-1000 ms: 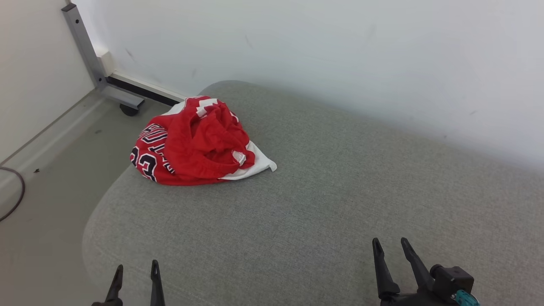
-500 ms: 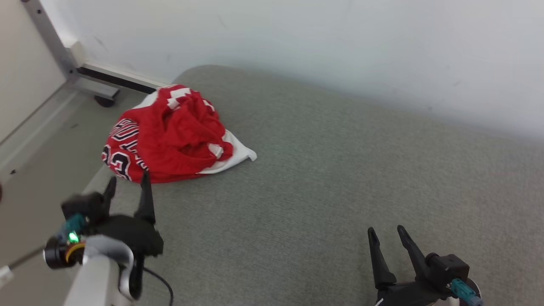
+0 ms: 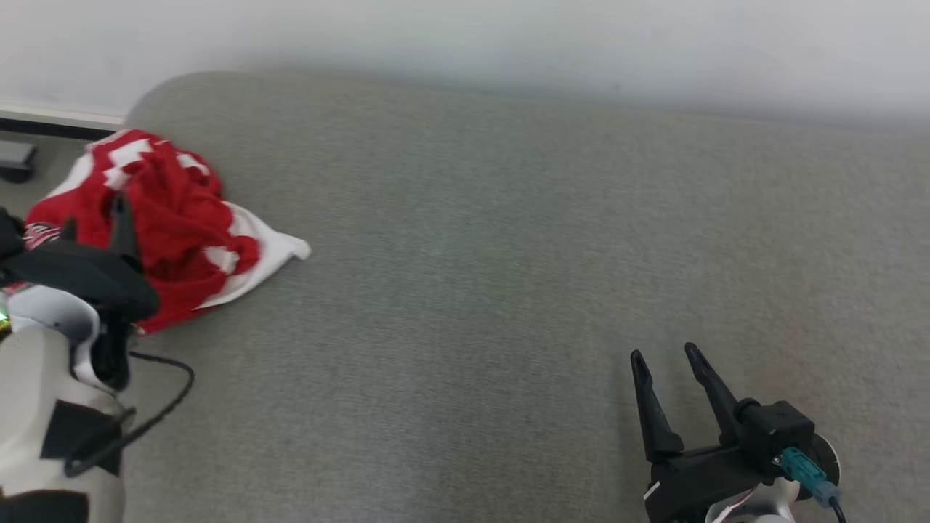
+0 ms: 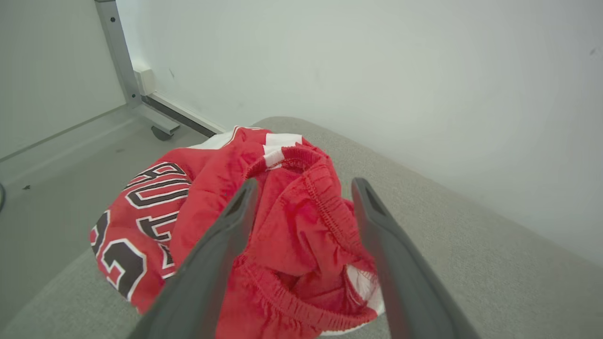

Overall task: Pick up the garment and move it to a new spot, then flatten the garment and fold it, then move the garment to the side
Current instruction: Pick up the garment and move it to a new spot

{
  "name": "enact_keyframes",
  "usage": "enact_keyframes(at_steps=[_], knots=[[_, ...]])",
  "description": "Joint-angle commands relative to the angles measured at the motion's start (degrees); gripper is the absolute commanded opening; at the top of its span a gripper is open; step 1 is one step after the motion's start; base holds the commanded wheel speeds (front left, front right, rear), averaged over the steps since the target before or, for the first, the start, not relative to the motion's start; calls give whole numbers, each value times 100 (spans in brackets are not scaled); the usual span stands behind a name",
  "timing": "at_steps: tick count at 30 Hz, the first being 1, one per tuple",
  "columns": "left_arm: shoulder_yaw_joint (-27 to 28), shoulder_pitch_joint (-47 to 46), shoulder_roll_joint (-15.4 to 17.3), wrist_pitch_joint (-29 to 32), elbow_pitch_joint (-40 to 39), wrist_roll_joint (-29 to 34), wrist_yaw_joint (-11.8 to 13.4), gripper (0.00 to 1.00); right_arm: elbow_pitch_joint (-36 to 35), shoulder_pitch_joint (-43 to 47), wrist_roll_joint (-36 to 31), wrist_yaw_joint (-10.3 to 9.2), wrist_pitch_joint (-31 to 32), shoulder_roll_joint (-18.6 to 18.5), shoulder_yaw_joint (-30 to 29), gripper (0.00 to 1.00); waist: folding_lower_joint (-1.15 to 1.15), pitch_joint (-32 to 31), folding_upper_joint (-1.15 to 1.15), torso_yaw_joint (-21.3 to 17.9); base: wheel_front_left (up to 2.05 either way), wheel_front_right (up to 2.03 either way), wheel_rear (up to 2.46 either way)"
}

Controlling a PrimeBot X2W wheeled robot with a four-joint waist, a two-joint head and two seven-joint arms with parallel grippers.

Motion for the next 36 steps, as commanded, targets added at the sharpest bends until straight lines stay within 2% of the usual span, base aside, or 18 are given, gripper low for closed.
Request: enact_keyframes(at_steps=[1, 4, 10, 14, 17, 21, 27, 36], knots=[[61, -159, 85, 84, 97, -71, 62, 100, -82, 28, -64, -12, 24, 9, -10, 100, -1, 595, -1, -703, 0, 0, 0], [131, -343, 222, 427, 366, -167, 127, 100, -222, 66, -43, -12, 67, 9, -33, 100, -1, 710, -1, -911, 0, 0, 0], [153, -503, 620, 1038, 841, -57, 702, 100, -397, 145, 49, -12, 93, 10, 20, 100, -1, 910, -1, -1217, 0, 0, 0], [134, -549, 711, 1270, 1004, -38, 935, 100, -453, 139, 71, -12, 81, 10, -33, 100, -1, 998, -1, -1267, 0, 0, 0], [37, -575, 693, 1438, 1029, 4, 911, 0, -453, 97, 100, -12, 64, 10, -74, 100, -1, 1006, -1, -1223, 0, 0, 0], [-1, -595, 650, 1575, 928, -79, 767, 0, -346, 19, 187, -12, 16, 12, -19, 100, -1, 896, -1, -1109, 0, 0, 0], [-88, -638, 836, 1637, 587, -6, 716, 0, -123, -45, 343, -12, -108, 9, 94, 100, -1, 608, -1, -979, 0, 0, 0], [-283, -584, 1114, 1984, -593, 117, 745, 0, 452, -95, 691, -12, -430, 9, 217, 100, -1, -104, -1, -775, 0, 0, 0]])
